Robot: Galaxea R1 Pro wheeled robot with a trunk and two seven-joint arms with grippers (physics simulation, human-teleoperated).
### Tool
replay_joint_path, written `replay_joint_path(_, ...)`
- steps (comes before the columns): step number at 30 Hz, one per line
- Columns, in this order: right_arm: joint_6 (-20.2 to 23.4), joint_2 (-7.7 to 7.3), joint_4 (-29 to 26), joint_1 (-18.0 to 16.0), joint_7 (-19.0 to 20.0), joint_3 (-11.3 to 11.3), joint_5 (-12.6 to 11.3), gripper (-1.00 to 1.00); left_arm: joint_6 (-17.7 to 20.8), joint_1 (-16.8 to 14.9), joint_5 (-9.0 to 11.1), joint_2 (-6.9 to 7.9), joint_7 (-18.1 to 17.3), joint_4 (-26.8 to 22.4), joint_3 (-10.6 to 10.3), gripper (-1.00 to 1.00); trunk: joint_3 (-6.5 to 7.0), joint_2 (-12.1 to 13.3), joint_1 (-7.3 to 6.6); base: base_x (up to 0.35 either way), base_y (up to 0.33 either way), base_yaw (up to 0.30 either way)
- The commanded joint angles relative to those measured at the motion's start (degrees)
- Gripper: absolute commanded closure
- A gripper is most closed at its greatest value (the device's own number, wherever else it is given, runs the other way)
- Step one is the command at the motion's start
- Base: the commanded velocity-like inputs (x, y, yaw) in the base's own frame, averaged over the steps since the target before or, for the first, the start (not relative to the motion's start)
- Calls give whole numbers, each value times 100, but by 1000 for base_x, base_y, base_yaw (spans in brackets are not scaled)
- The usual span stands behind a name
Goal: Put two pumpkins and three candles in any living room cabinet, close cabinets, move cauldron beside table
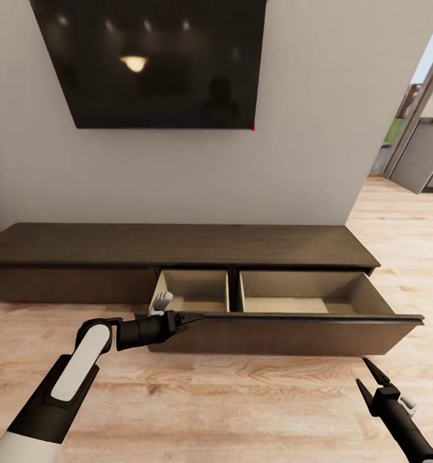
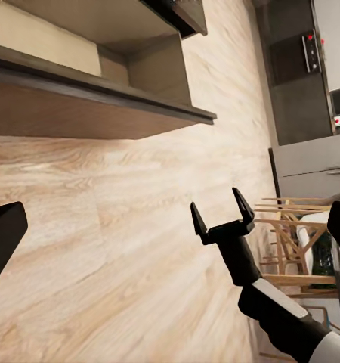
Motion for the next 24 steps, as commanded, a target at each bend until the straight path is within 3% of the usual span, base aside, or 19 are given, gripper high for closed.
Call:
replay_joint_path(1,42,3,4,-2,19,-6,-32,-100,7,-4,-61,4,-60,0,-3,-100,14,40,-23,0,0,0)
replay_joint_path(15,-344,27,-40,1,-18,81,121,-100,7,-11,-62,9,-55,0,-7,-100,265,601,-331,0,0,0)
replay_joint_path(18,-366,26,-273,12,-24,162,478,-100,7,-12,-63,13,-53,0,-16,-100,319,722,-397,0,0,0)
replay_joint_path(19,-371,26,-430,30,-67,209,809,-100,7,-12,-66,14,-53,0,-21,-100,337,762,-419,0,0,0)
replay_joint_path(21,-378,28,-558,45,-134,235,1191,-100,7,-12,-67,14,-53,0,-24,-100,373,842,-463,0,0,0)
replay_joint_path(22,-379,32,-663,55,-210,245,1542,-100,7,-12,-68,15,-52,0,-26,-100,391,882,-485,0,0,0)
replay_joint_path(24,-377,37,-774,61,-295,252,1816,-100,7,-12,-69,15,-52,0,-26,-100,427,962,-529,0,0,0)
